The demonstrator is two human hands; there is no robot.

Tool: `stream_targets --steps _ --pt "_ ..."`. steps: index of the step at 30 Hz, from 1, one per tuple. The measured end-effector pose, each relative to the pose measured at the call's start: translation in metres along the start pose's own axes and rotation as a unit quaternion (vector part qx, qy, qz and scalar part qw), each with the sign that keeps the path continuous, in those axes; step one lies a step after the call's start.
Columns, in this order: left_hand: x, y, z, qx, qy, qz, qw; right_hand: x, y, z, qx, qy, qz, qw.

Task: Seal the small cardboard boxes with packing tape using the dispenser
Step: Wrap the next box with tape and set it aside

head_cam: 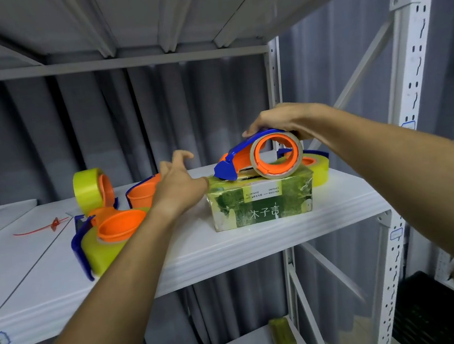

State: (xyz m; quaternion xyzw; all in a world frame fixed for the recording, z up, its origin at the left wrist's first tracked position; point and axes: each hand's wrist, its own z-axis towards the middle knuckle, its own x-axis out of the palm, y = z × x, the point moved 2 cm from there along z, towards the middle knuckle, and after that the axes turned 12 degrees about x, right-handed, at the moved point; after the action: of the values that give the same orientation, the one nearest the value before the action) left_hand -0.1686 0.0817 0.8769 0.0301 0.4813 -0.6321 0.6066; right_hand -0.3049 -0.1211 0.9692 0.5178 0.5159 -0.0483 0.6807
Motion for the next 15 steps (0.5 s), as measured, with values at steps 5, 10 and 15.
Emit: stream_targets --steps 5,10,15 --pt "0.006 -0.003 -0.016 0.141 -0.097 0.017 0.985 0.001 0.002 0.000 -0.005 -0.004 -0.011 1.000" --pt "0.004 -0.001 -0.032 0.196 -0.012 -0.008 0.981 0.002 0.003 0.001 -0.015 -0.004 -0.015 1.000" --pt "0.002 -0.001 -0.041 0.196 0.050 0.048 0.978 0.001 0.004 -0.003 -0.013 -0.003 -0.021 1.000"
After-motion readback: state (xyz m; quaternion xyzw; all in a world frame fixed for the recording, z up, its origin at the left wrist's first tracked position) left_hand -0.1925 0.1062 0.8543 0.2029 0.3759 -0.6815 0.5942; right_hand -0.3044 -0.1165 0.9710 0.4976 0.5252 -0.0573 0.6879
